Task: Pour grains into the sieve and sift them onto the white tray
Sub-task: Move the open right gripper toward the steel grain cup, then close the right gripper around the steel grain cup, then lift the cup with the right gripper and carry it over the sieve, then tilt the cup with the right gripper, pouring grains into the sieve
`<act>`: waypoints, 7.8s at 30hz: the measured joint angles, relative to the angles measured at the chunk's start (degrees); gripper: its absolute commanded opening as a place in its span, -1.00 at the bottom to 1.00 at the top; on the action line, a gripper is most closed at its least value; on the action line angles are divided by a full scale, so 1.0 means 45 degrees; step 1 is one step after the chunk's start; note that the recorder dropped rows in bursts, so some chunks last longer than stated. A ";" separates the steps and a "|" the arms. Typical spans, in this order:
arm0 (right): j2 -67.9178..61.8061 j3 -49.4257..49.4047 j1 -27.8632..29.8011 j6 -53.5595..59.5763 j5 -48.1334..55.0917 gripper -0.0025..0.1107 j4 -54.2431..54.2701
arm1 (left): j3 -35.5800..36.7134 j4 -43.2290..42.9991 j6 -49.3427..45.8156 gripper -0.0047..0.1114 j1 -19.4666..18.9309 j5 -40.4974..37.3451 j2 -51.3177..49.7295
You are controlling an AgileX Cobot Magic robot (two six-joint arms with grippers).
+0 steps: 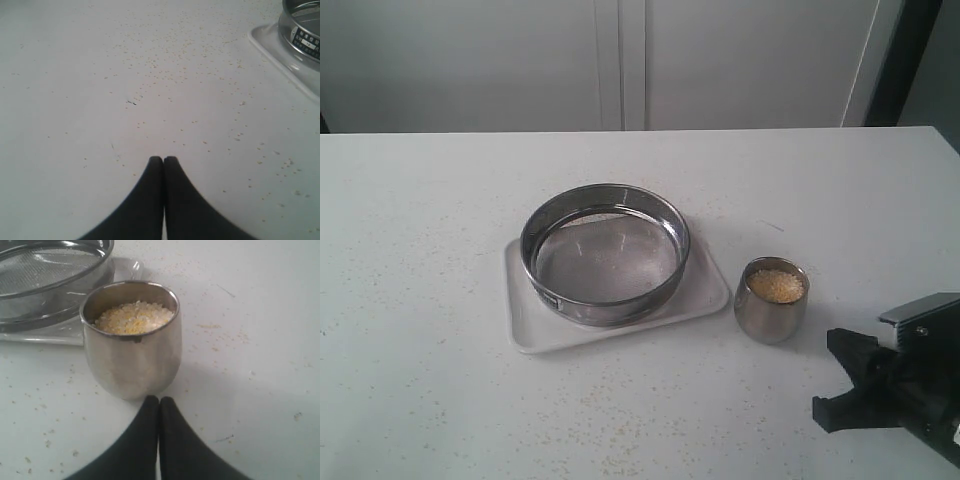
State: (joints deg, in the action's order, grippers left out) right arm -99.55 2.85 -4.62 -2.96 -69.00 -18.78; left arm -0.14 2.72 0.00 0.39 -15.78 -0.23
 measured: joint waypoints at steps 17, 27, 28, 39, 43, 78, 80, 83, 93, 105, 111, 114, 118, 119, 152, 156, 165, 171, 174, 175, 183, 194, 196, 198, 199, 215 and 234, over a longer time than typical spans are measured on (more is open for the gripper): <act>-0.0565 0.0740 0.0000 -0.1004 -0.0030 0.71 -0.1369 | 0.0000 0.0000 0.0000 -0.92 0.0000 0.0000 0.0000; -0.1346 0.1530 0.0000 -0.1004 -0.0059 0.71 -0.1660 | 0.0000 0.0000 0.0000 -0.92 0.0000 0.0000 0.0000; -0.1465 0.1646 0.0000 -0.1004 -0.0059 0.71 -0.1789 | 0.0000 0.0000 0.0000 -0.92 0.0000 0.0000 0.0000; -0.2991 0.3197 0.0000 -0.1004 -0.0059 0.71 -0.2333 | 0.0000 0.0000 0.0000 -0.92 0.0000 0.0000 0.0000; -0.3587 0.3783 0.0000 -0.1004 -0.0059 0.71 -0.2458 | 0.0000 0.0000 0.0000 -0.92 0.0000 0.0000 0.0000; -0.4839 0.5864 0.0000 -0.1052 -0.0069 0.40 -0.3247 | 0.0000 0.0000 0.0000 -0.92 0.0000 0.0000 0.0000; -0.4869 0.5864 0.0000 -0.1052 -0.0069 0.24 -0.3277 | 0.0000 0.0000 0.0000 -0.92 0.0000 0.0000 0.0000; -0.4869 0.5864 0.0000 -0.1052 -0.0069 -0.08 -0.3277 | 0.0000 0.0000 0.0000 -0.92 0.0000 0.0000 0.0000; -0.4869 0.5864 0.0000 -0.1060 -0.0091 -0.95 -0.3575 | 0.0000 0.0000 0.0000 -0.92 0.0000 0.0000 0.0000; -0.4869 0.5864 0.0000 -0.1245 -0.0100 -0.96 -0.3872 | 0.0000 0.0000 0.0000 -0.92 0.0000 0.0000 0.0000; -0.4869 0.5813 0.0000 -0.1294 -0.0121 -0.96 -0.3891 | 0.0000 0.0000 0.0000 -0.92 0.0000 0.0000 0.0000; -0.4578 0.5537 0.0000 -0.1326 0.0020 -0.96 -0.3948 | 0.0000 0.0000 0.0000 -0.92 0.0000 0.0000 0.0000; -0.3587 0.5121 0.0000 -0.1456 0.0284 -0.96 -0.4065 | 0.0000 0.0000 0.0000 -0.92 0.0000 0.0000 0.0000; -0.3323 0.5086 0.0000 -0.1570 0.0284 -0.96 -0.4112 | 0.0000 0.0000 0.0000 -0.92 0.0000 0.0000 0.0000; 0.2167 0.6815 -0.0726 -0.6194 0.5616 -0.96 -0.7731 | 0.0000 0.0000 0.0000 -0.92 0.0000 0.0000 0.0000; 0.2167 0.7501 -0.1184 -0.6591 0.6356 -0.96 -0.8063 | 0.0000 0.0000 0.0000 -0.92 0.0000 0.0000 0.0000; 0.2167 0.9097 -0.2071 -0.7244 0.8190 -0.96 -0.8213 | 0.0000 0.0000 0.0000 -0.92 0.0000 0.0000 0.0000; 0.2142 0.9830 -0.2423 -0.7528 0.8734 -0.96 -0.8247 | 0.0000 0.0000 0.0000 -0.92 0.0000 0.0000 0.0000; 0.1975 1.0179 -0.2536 -0.7988 0.8868 -0.96 -0.8319 | 0.0000 0.0000 0.0000 -0.92 0.0000 0.0000 0.0000; 0.1891 1.0255 -0.2590 -0.8115 0.8868 -0.96 -0.8434 | 0.0000 0.0000 0.0000 -0.92 0.0000 0.0000 0.0000; 0.0909 1.0690 -0.2661 -0.8965 0.8989 -0.96 -0.8871 | 0.0000 0.0000 0.0000 -0.92 0.0000 0.0000 0.0000; 0.0792 1.1407 -0.2661 -0.9883 0.9574 -0.96 -0.9546 | 0.0000 0.0000 0.0000 -0.92 0.0000 0.0000 0.0000; 0.0792 1.1525 -0.2661 -1.0119 0.9597 -0.96 -0.9841 | 0.0000 0.0000 0.0000 -0.92 0.0000 0.0000 0.0000; 0.0792 1.1557 -0.2661 -1.0280 0.9649 -0.96 -1.0069 | 0.0000 0.0000 0.0000 -0.92 0.0000 0.0000 0.0000; 0.0792 1.1624 -0.2661 -1.0380 0.9675 -0.96 -1.0197 | 0.0000 0.0000 0.0000 -0.92 0.0000 0.0000 0.0000; -0.0082 1.2732 -0.4070 -1.0766 1.1816 -0.96 -1.1020 | 0.0000 0.0000 0.0000 -0.92 0.0000 0.0000 0.0000; -0.2084 1.4783 -0.5585 -1.0067 1.4891 -0.96 -1.1929 | 0.0000 0.0000 0.0000 -0.92 0.0000 0.0000 0.0000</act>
State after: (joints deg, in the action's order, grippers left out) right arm -108.93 69.37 -29.75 -48.26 -1.99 -72.46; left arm -0.14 2.72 0.00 0.39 -15.78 -0.23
